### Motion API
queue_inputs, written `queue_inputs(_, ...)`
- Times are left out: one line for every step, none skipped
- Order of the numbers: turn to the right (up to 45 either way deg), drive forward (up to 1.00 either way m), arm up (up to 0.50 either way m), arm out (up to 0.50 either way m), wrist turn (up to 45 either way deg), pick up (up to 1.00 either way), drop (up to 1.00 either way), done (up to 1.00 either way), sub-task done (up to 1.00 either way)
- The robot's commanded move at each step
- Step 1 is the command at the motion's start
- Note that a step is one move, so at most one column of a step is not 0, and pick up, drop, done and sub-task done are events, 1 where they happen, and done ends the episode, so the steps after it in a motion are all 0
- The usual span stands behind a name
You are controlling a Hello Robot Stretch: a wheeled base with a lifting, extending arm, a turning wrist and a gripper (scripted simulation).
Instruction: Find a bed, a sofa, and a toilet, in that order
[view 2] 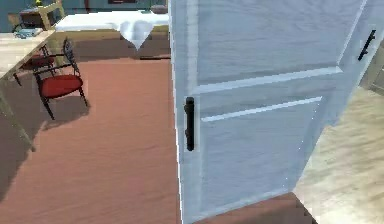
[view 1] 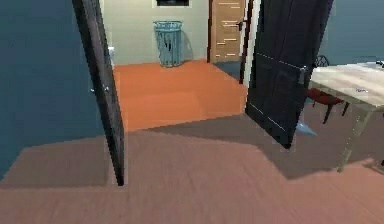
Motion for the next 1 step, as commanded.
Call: queue_inputs(0.0,1.0,0.0,0.0,0.0,0.0,0.0,0.0,0.0)
